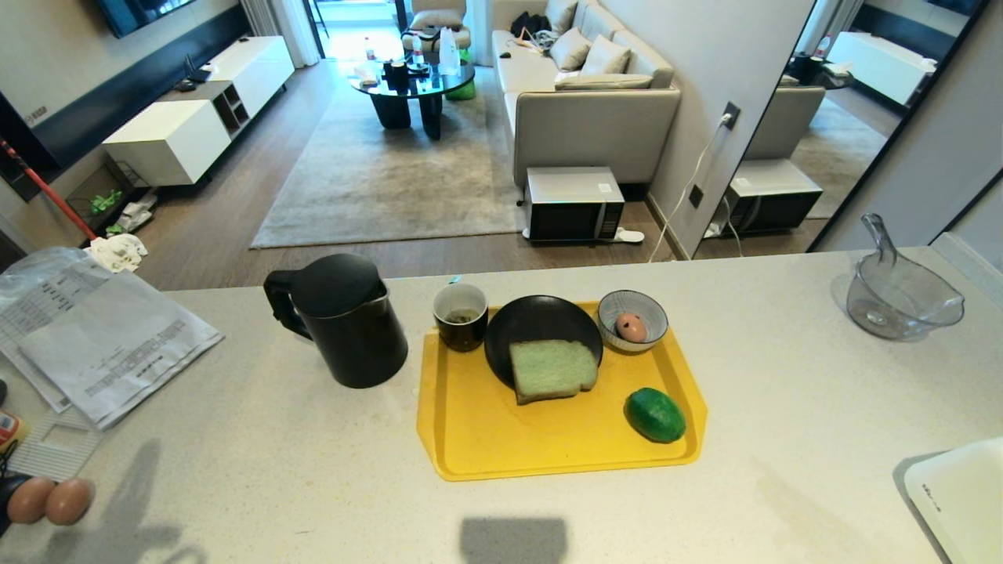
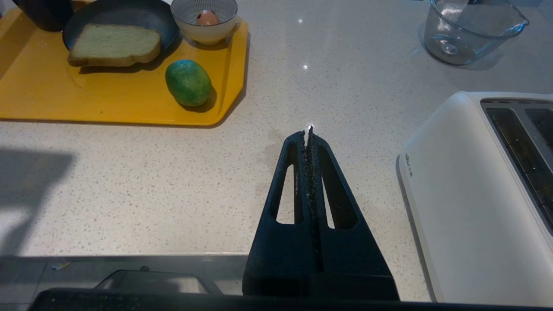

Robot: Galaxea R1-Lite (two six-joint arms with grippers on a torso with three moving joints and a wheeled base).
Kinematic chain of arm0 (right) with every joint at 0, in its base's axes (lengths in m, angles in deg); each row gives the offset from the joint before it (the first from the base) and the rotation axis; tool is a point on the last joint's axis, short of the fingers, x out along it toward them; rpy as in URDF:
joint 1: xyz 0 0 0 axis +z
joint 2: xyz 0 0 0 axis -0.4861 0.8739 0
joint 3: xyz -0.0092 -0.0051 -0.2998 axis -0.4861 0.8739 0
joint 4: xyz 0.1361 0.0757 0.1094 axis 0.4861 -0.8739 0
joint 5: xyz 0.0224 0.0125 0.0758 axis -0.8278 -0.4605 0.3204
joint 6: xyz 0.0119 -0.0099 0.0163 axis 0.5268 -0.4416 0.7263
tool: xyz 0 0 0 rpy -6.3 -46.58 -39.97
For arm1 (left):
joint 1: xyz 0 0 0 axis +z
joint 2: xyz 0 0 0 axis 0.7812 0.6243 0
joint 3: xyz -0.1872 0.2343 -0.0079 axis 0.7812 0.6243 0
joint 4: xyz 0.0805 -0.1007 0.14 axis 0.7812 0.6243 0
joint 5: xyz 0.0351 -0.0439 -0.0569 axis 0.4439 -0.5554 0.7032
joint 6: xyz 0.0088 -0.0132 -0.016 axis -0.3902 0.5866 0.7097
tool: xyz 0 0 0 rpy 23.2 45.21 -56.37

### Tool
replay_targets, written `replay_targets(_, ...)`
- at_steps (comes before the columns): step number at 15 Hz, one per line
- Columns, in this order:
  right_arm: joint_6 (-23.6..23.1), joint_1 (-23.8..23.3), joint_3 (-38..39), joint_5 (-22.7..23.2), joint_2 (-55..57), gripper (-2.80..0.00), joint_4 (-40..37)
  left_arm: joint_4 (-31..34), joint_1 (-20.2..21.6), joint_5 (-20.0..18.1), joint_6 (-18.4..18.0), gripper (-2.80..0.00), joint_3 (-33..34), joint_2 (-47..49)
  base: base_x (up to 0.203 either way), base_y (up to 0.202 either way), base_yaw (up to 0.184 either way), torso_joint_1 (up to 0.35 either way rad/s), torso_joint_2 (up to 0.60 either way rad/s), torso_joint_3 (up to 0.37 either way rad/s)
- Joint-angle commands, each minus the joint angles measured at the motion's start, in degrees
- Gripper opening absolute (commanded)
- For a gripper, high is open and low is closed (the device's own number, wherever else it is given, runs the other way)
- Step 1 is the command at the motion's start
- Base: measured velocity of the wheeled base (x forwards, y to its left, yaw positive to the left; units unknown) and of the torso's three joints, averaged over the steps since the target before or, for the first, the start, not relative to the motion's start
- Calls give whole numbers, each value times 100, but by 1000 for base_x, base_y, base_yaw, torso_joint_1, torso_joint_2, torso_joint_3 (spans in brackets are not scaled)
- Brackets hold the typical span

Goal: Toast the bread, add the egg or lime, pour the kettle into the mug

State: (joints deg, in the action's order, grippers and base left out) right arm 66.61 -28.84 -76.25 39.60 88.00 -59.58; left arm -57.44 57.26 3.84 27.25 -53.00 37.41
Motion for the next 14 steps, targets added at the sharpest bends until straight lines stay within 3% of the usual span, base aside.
replay_targets(1, -3, 2, 0, -1, -2, -280, 0, 184, 9, -159, -49, -280, -7, -998, 0, 0, 0, 0, 0, 0)
replay_targets(4, -3, 2, 0, -1, -2, -280, 0, 331, -64, -345, -447, -280, -20, -1669, 0, 0, 0, 0, 0, 0)
replay_targets(8, -3, 2, 0, -1, -2, -280, 0, 729, -371, -305, -956, -280, 126, -2179, 0, 0, 0, 0, 0, 0)
replay_targets(11, -3, 2, 0, -1, -2, -280, 0, 812, -464, -214, -1104, -280, 533, -2488, 0, 0, 0, 0, 0, 0)
replay_targets(14, -3, 2, 0, -1, -2, -280, 0, 818, -528, -138, -1483, -280, 1077, -2969, 0, 0, 0, 0, 0, 0)
